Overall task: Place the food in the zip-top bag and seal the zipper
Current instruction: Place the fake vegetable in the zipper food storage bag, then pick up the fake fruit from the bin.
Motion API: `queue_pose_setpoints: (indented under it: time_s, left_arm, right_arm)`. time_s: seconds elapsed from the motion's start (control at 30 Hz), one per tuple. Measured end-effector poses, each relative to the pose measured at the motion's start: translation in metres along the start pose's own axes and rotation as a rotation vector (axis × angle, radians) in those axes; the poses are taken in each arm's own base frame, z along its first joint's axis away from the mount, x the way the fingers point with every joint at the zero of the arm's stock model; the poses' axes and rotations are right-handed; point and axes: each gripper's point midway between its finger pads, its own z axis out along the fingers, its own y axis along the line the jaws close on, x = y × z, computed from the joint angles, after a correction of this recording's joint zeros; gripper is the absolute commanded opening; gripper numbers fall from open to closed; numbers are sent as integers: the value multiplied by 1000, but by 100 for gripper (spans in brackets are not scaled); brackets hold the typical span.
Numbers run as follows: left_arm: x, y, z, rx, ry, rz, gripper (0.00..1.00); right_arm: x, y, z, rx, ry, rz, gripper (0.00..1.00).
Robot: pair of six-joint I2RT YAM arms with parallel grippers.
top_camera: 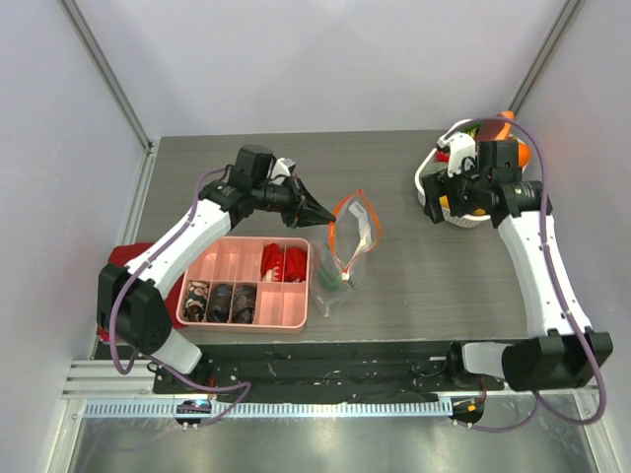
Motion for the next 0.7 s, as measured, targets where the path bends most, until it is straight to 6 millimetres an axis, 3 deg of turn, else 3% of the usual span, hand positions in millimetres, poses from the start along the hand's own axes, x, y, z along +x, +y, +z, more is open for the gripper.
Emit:
queue_pose_setpoints:
  time_s: [0.1, 0.2, 0.43, 0.7]
  left_arm:
    - [0, 0, 0, 1, 0, 1, 0]
    - [0, 0, 0, 2, 0, 1, 0]
    - [0, 2, 1, 4, 7, -7, 0]
    - [-1, 3, 4, 4, 11, -17, 0]
  right_arm:
    - [23, -22, 19, 8, 110, -76, 93]
    - [33, -31, 34, -12, 166, -198, 93]
    - [31, -64, 71, 11, 233, -459, 97]
    - [44, -89, 112, -3, 342, -656, 97]
